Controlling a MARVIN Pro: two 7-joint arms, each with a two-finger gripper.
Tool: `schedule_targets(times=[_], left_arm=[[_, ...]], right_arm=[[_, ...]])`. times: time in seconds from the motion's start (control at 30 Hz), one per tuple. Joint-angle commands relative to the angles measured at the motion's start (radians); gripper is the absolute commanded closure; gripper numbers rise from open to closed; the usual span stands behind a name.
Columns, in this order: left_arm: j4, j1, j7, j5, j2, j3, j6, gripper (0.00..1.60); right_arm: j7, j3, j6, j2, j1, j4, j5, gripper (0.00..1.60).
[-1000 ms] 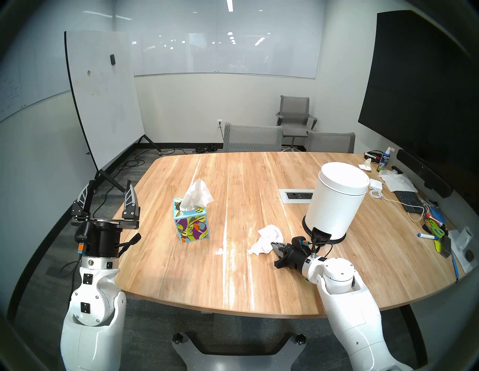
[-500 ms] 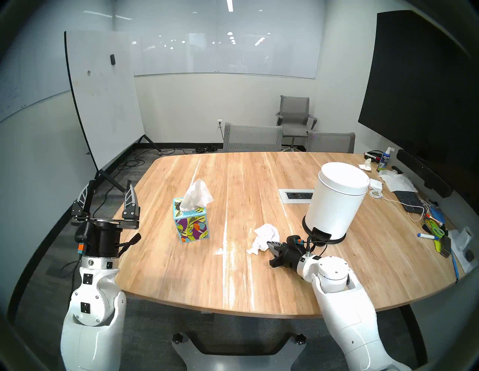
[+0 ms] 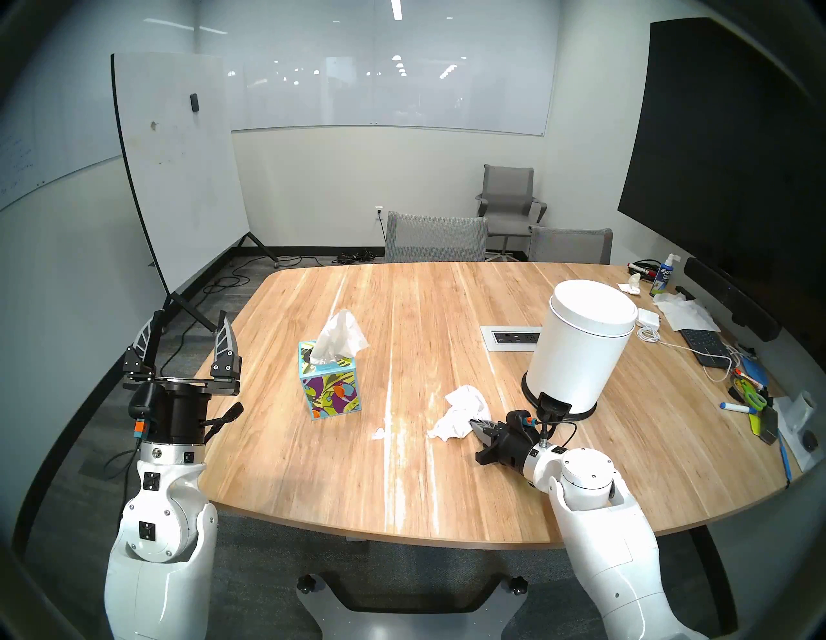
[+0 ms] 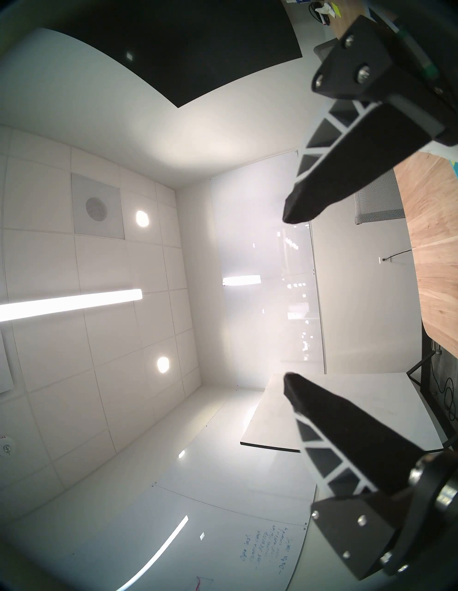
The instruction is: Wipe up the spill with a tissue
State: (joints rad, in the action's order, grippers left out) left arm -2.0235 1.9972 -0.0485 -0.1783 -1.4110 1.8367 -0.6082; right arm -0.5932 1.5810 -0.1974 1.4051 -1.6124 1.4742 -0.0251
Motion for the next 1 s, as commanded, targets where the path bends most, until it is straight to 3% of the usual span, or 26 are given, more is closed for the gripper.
schedule_targets(times=[0.0, 0.53, 0.97], left_arm=[[-0.018, 0.002, 0.001, 0.001, -0.002, 0.002, -0.007, 0.00], [-0.017, 0.002, 0.001, 0.001, -0.002, 0.002, -0.007, 0.00], [-0.018, 0.002, 0.001, 0.001, -0.002, 0.002, -0.007, 0.00]], right_arm=[[0.003, -0.002, 0.007, -0.007, -0.007, -0.020, 0.010, 1.60], [0.019, -0.072, -0.002, 0.036, 0.080, -0.086, 0.038, 1.60], [0.029, -0.065, 0.021, 0.039, 0.094, -0.118, 0.039, 1.60]])
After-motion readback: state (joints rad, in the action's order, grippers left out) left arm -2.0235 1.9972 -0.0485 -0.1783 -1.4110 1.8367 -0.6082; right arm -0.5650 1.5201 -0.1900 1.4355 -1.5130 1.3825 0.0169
